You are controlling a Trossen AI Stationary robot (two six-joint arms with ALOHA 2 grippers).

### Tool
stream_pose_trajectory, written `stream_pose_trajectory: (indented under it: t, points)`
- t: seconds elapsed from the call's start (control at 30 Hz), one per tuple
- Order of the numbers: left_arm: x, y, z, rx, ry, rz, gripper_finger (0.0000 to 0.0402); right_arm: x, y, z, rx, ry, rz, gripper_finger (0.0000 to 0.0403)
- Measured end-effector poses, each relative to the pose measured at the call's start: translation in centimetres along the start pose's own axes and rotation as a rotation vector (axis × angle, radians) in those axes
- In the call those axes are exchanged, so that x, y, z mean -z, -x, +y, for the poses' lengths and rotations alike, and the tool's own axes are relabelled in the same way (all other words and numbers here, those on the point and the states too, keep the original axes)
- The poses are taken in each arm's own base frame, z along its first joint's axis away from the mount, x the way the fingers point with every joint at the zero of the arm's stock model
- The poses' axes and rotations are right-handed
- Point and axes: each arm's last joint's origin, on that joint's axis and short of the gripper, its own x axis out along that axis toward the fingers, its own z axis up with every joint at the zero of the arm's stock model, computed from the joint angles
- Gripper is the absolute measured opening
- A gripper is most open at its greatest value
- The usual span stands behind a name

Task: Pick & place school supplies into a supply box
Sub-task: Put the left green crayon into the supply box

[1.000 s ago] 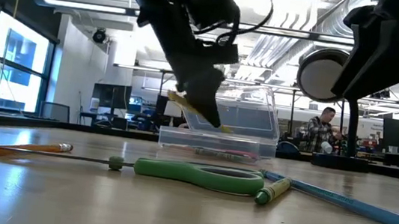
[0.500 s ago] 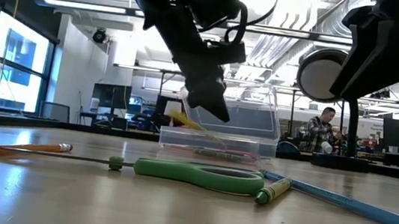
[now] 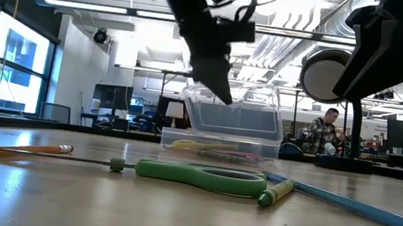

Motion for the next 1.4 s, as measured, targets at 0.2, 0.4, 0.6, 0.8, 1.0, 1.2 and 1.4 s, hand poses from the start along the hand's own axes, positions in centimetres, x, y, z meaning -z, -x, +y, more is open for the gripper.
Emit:
stream_pose_trajectory:
  t: [0.2, 0.4, 0.6, 0.8, 1.0, 1.2, 1.4]
  points:
    - [-2.0, 3.7, -0.5, 0.126, 0.088, 0.089, 0.0107, -0.1, 0.0, 0.0, 0.0, -0.006, -0.008, 0.0142]
    - [-2.5, 9.5, -1.7, 0.348, 0.082, 0.31, 0.0054, -0.1, 0.0, 0.0, -0.007, -0.02, -0.002, 0.0142]
    - [-1.1, 15.5, -4.0, 0.241, 0.161, 0.579, 0.0011, 0.0, 0.0, 0.1, -0.015, -0.075, 0.005, 0.0142]
    - [0.7, 21.3, -8.6, 0.12, 0.362, 0.433, 0.0045, 0.0, 0.1, 0.1, -0.007, -0.07, 0.002, 0.0142]
    - [5.0, 24.9, -14.5, -0.145, 0.697, 0.138, 0.0054, 0.1, 0.3, 0.3, 0.003, -0.048, -0.021, 0.0142]
    - [9.3, 22.2, -21.1, -0.114, 0.974, -0.111, 0.0035, 0.0, 0.4, 0.4, 0.024, -0.027, -0.055, 0.0142]
    - [11.8, 18.0, -23.6, -0.084, 1.059, -0.009, 0.0036, -0.1, 0.4, 0.6, -0.012, 0.013, -0.051, 0.0142]
